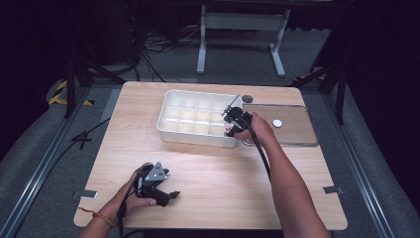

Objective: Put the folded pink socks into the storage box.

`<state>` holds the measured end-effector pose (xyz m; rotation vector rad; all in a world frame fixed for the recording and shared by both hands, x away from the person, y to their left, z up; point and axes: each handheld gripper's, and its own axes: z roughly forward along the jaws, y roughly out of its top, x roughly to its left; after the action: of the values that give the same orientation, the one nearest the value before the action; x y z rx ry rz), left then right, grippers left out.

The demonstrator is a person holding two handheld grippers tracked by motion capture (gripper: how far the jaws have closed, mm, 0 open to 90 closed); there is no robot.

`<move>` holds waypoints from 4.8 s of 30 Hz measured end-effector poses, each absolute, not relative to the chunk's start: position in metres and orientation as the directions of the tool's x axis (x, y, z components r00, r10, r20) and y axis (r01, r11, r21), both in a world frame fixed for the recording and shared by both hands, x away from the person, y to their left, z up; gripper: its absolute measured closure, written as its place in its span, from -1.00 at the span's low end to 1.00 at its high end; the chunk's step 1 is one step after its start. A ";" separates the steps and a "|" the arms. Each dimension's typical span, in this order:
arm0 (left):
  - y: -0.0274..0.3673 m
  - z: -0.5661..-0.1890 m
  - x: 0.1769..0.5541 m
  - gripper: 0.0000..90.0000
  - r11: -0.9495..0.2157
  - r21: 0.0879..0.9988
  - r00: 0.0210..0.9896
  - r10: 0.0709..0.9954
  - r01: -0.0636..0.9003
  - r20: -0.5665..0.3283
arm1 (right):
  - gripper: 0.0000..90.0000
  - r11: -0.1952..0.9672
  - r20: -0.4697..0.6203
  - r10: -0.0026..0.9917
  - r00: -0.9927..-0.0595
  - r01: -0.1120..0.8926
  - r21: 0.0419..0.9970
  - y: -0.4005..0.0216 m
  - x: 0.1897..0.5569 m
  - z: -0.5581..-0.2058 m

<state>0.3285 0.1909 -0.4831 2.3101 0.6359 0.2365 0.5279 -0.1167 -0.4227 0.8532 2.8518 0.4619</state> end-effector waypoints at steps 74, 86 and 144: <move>0.190 -0.483 0.328 -0.70 -0.616 0.690 0.859 0.512 0.379 -0.015 | 0.32 0.671 -0.116 0.595 -0.796 0.412 0.616 -0.175 0.457 -0.360; 0.190 -0.483 0.328 -0.70 -0.617 0.690 0.860 0.511 0.379 -0.015 | 0.24 0.683 -0.136 0.593 -0.794 0.407 0.607 -0.185 0.443 -0.361; 0.190 -0.483 0.328 -0.70 -0.615 0.691 0.859 0.512 0.380 -0.016 | -0.06 0.720 -0.215 0.595 -0.774 0.395 0.570 -0.245 0.384 -0.397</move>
<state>0.3282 0.1903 -0.4834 2.3036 0.6428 0.2368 0.3836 -0.2453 -0.3966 0.7652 2.5402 0.7162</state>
